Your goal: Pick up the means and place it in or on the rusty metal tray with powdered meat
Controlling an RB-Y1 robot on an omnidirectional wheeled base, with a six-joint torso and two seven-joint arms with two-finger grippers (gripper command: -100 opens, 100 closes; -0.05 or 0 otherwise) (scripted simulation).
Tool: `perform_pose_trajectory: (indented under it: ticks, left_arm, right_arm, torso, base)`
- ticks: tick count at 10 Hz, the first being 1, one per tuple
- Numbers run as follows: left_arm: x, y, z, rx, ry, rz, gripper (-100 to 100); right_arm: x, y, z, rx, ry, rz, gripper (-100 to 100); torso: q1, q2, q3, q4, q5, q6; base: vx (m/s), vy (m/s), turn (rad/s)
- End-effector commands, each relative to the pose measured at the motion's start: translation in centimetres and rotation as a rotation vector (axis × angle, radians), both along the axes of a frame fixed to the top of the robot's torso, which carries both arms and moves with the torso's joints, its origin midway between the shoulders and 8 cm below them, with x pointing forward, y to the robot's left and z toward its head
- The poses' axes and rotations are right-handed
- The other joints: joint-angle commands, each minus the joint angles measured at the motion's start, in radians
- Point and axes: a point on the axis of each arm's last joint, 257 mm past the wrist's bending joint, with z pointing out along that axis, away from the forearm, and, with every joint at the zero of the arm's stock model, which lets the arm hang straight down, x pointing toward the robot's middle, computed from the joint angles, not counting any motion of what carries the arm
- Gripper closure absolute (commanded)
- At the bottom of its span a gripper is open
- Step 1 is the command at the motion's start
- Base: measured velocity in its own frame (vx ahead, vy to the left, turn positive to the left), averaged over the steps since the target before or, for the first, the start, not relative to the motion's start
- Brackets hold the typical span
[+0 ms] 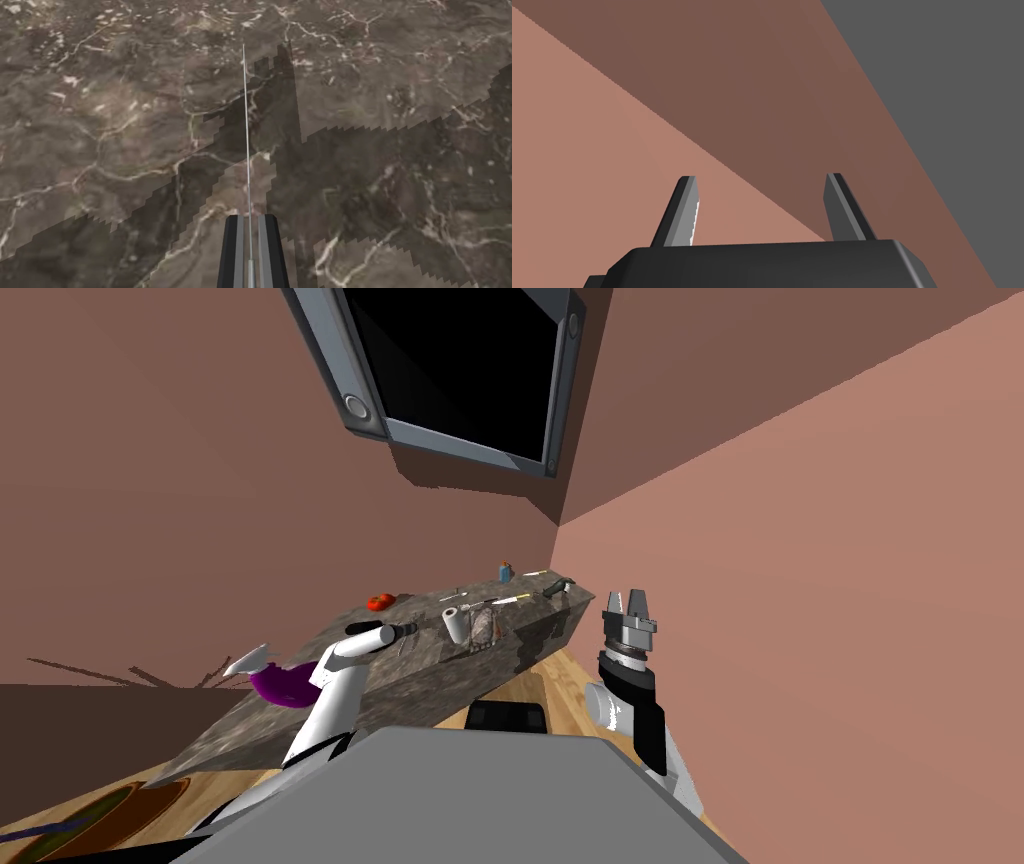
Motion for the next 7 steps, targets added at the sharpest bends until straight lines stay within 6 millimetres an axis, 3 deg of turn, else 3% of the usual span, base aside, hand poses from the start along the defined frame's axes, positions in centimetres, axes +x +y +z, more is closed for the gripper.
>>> perform_pose_trajectory:
  ticks: [1,7]
  left_arm:
    - [1.3,0.4,2.9,0.017,-0.036,-0.004,100]
    - [5.1,1.7,12.2,0.059,-0.15,-0.01,100]
  right_arm:
    - [0.0,0.0,0.0,0.0,0.0,0.0,0]
    - [0.0,0.0,0.0,0.0,0.0,0.0,0]
  torso:
    - [0.0,0.0,0.0,0.0,0.0,0.0]
    - [-0.012,0.003,0.002,0.001,-0.003,0.003]
  base:
    - [-0.082,-0.184,-0.157]
    - [-0.04,-0.197,-0.119]
